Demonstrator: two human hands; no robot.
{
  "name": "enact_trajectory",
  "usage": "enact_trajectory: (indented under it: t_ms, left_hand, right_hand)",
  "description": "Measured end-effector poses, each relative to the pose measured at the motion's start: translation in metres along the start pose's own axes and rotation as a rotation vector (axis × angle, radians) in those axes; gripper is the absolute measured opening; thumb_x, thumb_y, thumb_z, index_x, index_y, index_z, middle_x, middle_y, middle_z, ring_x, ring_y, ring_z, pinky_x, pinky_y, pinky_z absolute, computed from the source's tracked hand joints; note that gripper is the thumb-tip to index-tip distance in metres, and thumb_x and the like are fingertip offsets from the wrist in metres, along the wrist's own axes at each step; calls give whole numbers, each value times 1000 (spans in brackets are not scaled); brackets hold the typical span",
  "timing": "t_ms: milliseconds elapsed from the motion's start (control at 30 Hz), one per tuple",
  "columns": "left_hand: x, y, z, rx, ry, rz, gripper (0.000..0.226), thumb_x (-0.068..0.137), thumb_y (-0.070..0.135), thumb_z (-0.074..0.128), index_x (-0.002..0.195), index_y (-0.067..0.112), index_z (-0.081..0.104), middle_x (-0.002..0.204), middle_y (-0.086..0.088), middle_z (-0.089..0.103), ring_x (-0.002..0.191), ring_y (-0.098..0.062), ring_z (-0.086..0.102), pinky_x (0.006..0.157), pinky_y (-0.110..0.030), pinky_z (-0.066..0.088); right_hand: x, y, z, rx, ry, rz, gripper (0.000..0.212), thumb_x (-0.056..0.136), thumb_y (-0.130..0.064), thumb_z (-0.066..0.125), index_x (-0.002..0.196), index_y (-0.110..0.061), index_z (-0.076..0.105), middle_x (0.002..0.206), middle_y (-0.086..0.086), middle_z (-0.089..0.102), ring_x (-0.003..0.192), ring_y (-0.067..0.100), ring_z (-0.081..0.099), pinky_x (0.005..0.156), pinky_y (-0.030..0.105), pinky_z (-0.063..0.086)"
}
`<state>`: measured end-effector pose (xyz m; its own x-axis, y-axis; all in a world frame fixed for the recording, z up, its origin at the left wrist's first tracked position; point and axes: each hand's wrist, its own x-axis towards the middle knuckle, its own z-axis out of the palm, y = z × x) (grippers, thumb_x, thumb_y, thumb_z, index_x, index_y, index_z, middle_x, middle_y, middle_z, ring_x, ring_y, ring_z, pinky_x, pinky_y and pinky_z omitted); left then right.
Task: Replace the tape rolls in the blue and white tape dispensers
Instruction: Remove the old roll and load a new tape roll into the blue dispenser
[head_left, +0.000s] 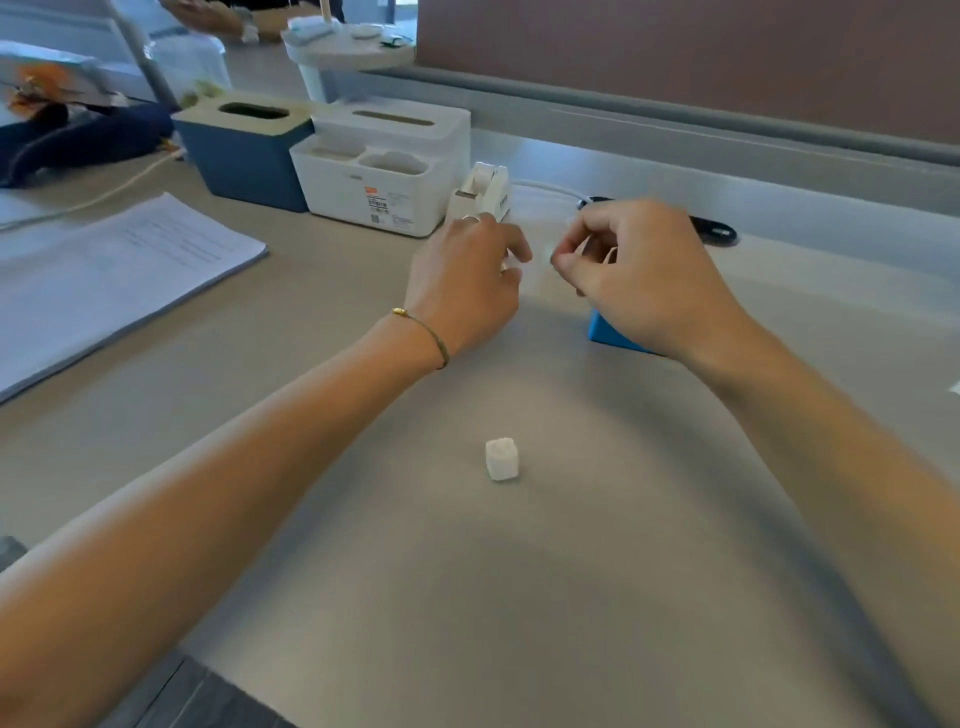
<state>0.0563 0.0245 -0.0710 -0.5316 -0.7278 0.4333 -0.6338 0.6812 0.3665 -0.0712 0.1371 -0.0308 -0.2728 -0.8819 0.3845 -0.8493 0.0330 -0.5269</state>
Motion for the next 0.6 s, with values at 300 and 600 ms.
enact_trajectory:
  t_ms: [300, 600]
  left_hand:
    - [-80, -27, -15, 138, -62, 178, 23, 87, 24, 57, 103, 26, 73, 111, 2, 65, 103, -24, 61, 70, -33, 49]
    - [-92, -28, -32, 57, 3, 144, 22, 90, 27, 57, 101, 26, 75, 112, 2, 67, 102, -22, 63, 80, -38, 53]
  right_hand:
    - [-67, -31, 14, 68, -433, -96, 4, 88, -25, 70, 90, -25, 74, 76, -8, 67, 61, 2, 54, 61, 12, 41]
    - [-103, -62, 14, -39, -575, -168, 30, 74, -49, 80, 95, -29, 72, 89, -10, 68, 79, 7, 62, 65, 16, 48]
